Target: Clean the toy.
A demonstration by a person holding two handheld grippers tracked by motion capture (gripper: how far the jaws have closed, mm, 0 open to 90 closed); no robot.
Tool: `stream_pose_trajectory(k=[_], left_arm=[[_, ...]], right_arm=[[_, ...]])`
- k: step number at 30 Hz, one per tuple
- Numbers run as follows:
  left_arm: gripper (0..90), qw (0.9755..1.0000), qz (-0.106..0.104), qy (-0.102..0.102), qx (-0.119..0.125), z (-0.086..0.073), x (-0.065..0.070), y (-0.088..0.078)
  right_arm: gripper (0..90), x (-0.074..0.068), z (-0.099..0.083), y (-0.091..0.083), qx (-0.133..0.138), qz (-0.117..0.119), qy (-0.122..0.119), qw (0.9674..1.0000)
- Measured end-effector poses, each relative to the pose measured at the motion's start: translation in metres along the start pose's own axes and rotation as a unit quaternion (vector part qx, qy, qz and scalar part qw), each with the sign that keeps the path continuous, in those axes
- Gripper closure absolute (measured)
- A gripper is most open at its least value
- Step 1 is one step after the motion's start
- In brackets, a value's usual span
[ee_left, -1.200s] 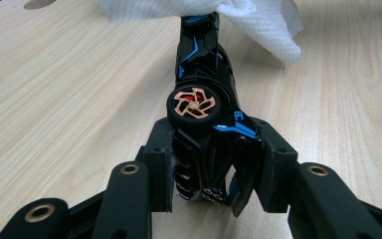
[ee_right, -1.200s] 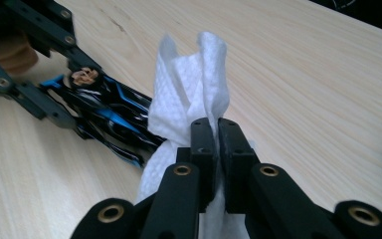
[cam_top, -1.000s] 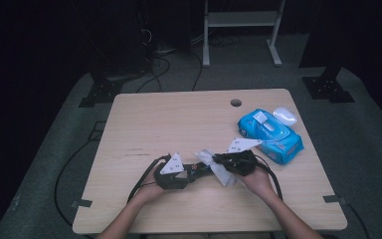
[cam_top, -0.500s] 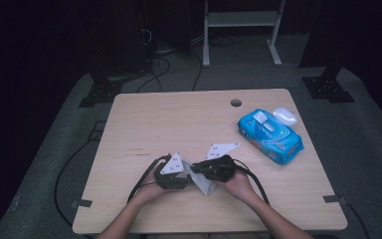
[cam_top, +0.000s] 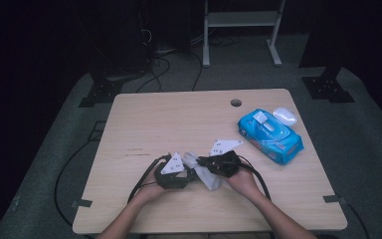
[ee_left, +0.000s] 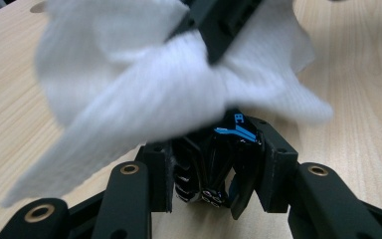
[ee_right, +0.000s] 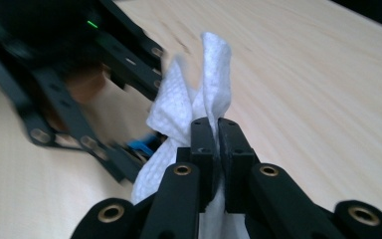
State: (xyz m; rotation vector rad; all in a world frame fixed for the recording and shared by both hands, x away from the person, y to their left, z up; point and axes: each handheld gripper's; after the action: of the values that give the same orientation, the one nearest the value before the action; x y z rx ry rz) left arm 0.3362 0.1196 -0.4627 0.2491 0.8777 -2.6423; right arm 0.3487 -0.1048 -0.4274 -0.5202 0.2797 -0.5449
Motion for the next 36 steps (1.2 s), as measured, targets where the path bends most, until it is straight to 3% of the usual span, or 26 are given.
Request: stream_pose_trajectory(k=[5,8,15,19,23,30,33,36], left_arm=[[57.9,1.0,0.004,-0.001,-0.002,-0.001,-0.001,-0.001],[58.0,1.0,0.004,0.0,0.0,-0.001,-0.001,-0.001],[58.0,1.0,0.004,0.001,0.001,-0.001,-0.001,-0.001],[58.0,1.0,0.004,-0.005,0.003,-0.001,-0.002,-0.002],[58.0,1.0,0.003,-0.003,0.002,-0.002,-0.002,-0.002],[58.0,0.9999,0.001,-0.009,0.006,-0.003,-0.004,-0.002],[58.0,1.0,0.003,-0.005,0.006,-0.003,-0.004,-0.002],[58.0,1.0,0.003,-0.004,0.005,-0.003,-0.003,-0.003]], right_arm=[[85.7,0.017,-0.007,-0.012,-0.002,-0.029,0.019,0.9994],[85.7,0.025,-0.011,-0.019,0.005,-0.03,0.034,0.999],[85.7,0.036,-0.018,-0.033,0.002,-0.059,0.031,0.9978],[85.7,0.042,-0.023,-0.04,0.004,-0.064,0.045,0.997],[85.7,0.045,-0.024,-0.042,-0.002,-0.075,0.042,0.9963],[85.7,0.043,-0.022,-0.039,0.0,-0.068,0.043,0.9968],[85.8,0.037,-0.017,-0.034,0.003,-0.047,0.039,0.9982],[85.7,0.03,-0.014,-0.027,-0.002,-0.04,0.026,0.9988]])
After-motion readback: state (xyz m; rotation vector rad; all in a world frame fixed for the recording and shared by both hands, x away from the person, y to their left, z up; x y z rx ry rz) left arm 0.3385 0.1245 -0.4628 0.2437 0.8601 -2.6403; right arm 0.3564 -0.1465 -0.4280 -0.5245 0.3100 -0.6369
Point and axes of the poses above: each handheld gripper's, and its own axes: y roughly forward along the jaws, z roughly out of its top, x roughly to its right, and after that the axes turned 10 degrees about y, right-handed
